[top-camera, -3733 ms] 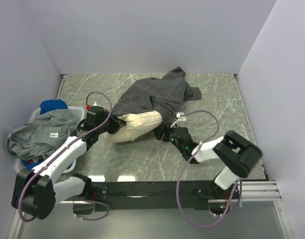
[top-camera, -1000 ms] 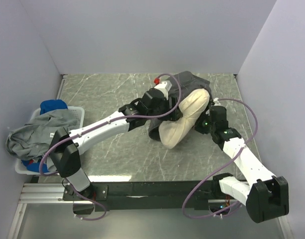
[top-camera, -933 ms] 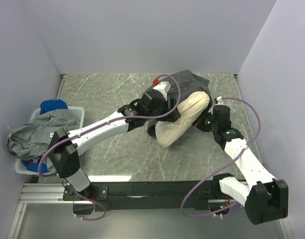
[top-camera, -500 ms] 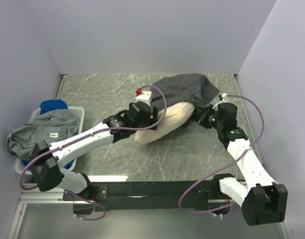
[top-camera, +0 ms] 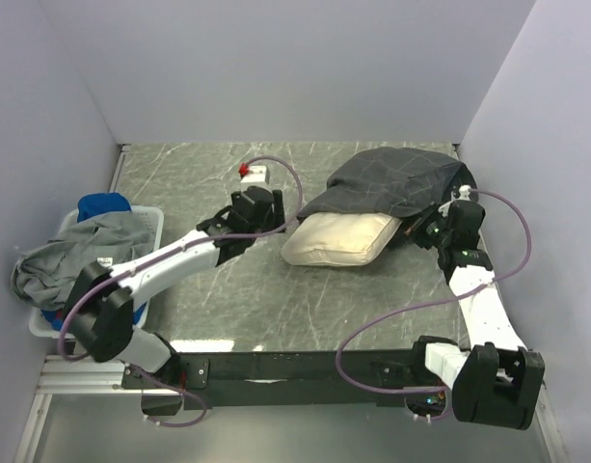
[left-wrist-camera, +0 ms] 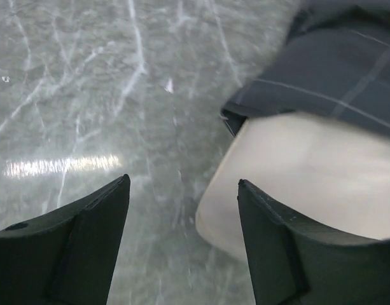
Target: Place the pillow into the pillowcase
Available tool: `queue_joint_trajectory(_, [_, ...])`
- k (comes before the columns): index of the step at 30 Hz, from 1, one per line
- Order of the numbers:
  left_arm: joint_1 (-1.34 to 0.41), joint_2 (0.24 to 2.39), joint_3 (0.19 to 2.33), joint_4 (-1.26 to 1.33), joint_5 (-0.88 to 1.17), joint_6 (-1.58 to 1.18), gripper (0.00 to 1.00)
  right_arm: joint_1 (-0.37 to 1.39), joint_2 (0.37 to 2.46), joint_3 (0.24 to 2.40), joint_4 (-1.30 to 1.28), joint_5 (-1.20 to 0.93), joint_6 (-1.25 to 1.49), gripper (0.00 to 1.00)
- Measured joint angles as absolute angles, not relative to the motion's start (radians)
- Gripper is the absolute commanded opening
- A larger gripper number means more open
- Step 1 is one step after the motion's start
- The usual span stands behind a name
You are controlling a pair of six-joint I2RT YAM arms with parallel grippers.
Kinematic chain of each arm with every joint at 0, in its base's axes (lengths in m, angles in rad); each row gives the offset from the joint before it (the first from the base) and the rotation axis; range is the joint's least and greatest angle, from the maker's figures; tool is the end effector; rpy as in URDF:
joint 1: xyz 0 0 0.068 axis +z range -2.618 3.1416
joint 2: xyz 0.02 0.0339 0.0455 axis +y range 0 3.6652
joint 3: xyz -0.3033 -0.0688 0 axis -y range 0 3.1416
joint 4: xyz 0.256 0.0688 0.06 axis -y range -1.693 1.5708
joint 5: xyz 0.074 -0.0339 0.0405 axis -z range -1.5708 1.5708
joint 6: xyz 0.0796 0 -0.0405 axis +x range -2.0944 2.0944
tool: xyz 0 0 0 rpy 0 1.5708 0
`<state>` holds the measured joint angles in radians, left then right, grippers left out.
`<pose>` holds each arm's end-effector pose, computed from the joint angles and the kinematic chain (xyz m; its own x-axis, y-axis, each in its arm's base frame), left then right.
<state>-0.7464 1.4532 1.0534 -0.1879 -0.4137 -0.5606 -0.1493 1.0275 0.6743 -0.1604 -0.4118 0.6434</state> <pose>0.2903 -0.2249 0.2889 -0.5447 -0.1593 -0.8233 0.1021 0.9619 -0.2537 0.2541 -0.0060 0.2687 -0.5138 0.6332 -0.5789 0.1247 0.7227 0.6799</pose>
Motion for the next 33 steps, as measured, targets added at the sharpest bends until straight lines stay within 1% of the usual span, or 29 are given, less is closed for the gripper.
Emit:
queue_joint_trajectory(3, [-0.68, 1.536, 1.053, -0.113, -0.372, -0.558, 0.69, -0.149, 1.053, 0.66, -0.138, -0.427, 0.652, 0.0])
queue_joint_trajectory(5, [-0.661, 1.612, 1.068, -0.069, -0.326, -0.543, 0.65, -0.148, 1.071, 0.652, -0.124, -0.437, 0.658, 0.0])
queue_joint_trajectory(6, [-0.662, 1.655, 1.087, -0.059, -0.289, -0.537, 0.55, -0.146, 1.079, 0.648, -0.115, -0.44, 0.66, 0.0])
queue_joint_trajectory(9, [-0.694, 1.79, 1.188, -0.044, -0.207, -0.518, 0.35, -0.12, 1.124, 0.647, -0.092, -0.439, 0.665, 0.0])
queue_joint_trajectory(11, [-0.743, 1.858, 1.25, -0.029, -0.2, -0.5, 0.32, -0.082, 1.173, 0.648, -0.066, -0.436, 0.664, 0.0])
queue_joint_trajectory(12, [-0.773, 1.87, 1.256, -0.014, -0.204, -0.491, 0.28, -0.062, 1.203, 0.65, -0.055, -0.43, 0.663, 0.0])
queue_joint_trajectory(17, [-0.937, 1.843, 1.202, 0.06, -0.242, -0.496, 0.27, 0.032, 1.365, 0.651, 0.022, -0.417, 0.657, 0.0])
queue_joint_trajectory(22, [-1.13, 1.801, 1.169, 0.062, -0.318, -0.52, 0.28, 0.103, 1.593, 0.679, 0.17, -0.514, 0.662, 0.0])
queue_joint_trajectory(23, [-1.163, 1.802, 1.177, 0.054, -0.32, -0.524, 0.29, 0.119, 1.621, 0.685, 0.186, -0.523, 0.665, 0.0])
queue_joint_trajectory(24, [-1.188, 1.805, 1.188, 0.039, -0.324, -0.53, 0.39, 0.136, 1.645, 0.687, 0.208, -0.535, 0.671, 0.0])
queue_joint_trajectory(26, [-1.245, 1.81, 1.224, -0.006, -0.344, -0.545, 0.48, 0.157, 1.659, 0.687, 0.231, -0.555, 0.685, 0.0])
queue_joint_trajectory(27, [-1.258, 1.81, 1.24, -0.033, -0.368, -0.552, 0.6, 0.164, 1.659, 0.687, 0.241, -0.566, 0.689, 0.0])
queue_joint_trajectory(29, [-1.264, 1.801, 1.262, -0.088, -0.434, -0.566, 0.68, 0.156, 1.659, 0.686, 0.26, -0.575, 0.693, 0.0])
queue_joint_trajectory(30, [-1.26, 1.789, 1.265, -0.116, -0.475, -0.571, 0.75, 0.144, 1.66, 0.686, 0.266, -0.579, 0.697, 0.0])
queue_joint_trajectory(33, [-1.24, 1.719, 1.265, -0.237, -0.617, -0.587, 0.83, 0.105, 1.662, 0.678, 0.286, -0.592, 0.71, 0.0])
